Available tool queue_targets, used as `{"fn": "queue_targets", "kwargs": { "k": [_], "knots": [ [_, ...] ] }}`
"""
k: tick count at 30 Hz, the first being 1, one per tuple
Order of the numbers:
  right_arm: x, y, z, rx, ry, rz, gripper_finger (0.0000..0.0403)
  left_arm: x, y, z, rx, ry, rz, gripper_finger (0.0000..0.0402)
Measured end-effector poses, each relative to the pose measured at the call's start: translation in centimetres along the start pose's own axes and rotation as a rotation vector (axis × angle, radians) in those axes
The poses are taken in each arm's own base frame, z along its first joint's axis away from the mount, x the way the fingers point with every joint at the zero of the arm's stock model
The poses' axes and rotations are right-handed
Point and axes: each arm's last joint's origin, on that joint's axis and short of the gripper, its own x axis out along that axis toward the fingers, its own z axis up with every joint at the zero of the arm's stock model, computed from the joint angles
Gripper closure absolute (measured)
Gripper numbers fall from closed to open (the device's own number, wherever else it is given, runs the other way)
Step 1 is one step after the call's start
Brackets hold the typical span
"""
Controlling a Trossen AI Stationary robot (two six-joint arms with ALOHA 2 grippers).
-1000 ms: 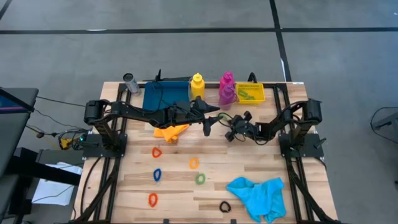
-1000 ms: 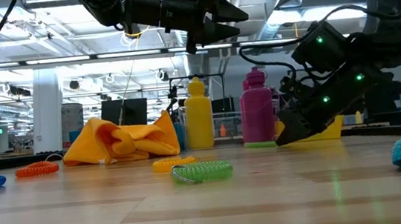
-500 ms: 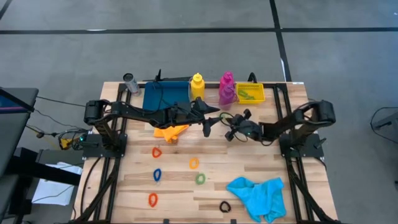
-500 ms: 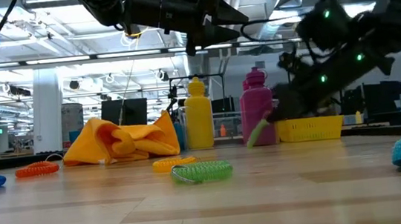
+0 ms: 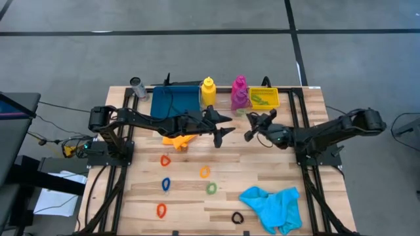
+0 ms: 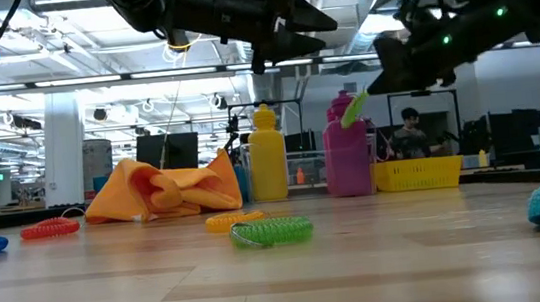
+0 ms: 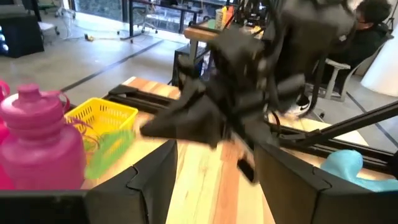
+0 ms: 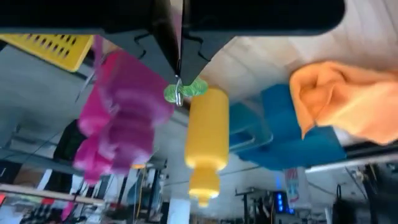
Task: Pick & Place Sports Items
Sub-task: Put the top green spring keychain into the yellow bin
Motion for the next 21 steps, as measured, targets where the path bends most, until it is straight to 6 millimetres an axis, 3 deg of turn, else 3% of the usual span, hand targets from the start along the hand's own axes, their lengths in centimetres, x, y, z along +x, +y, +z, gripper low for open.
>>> {"fn": "queue_targets", "kwargs": {
  "k": [9, 21],
  "knots": [
    [-0.7, -1.6, 1.9, -0.025, -0.076, -0.162, 0.0403, -0.1, -0.6, -1.0, -0.022, 0.089, -0.003, 0.0192],
    [1.3, -4.7, 2.1, -0.055, -0.053, -0.405, 0.0403, -0.8, -4.0, -1.7, 0.006, 0.117, -0.089, 0.0192]
  ]
}}
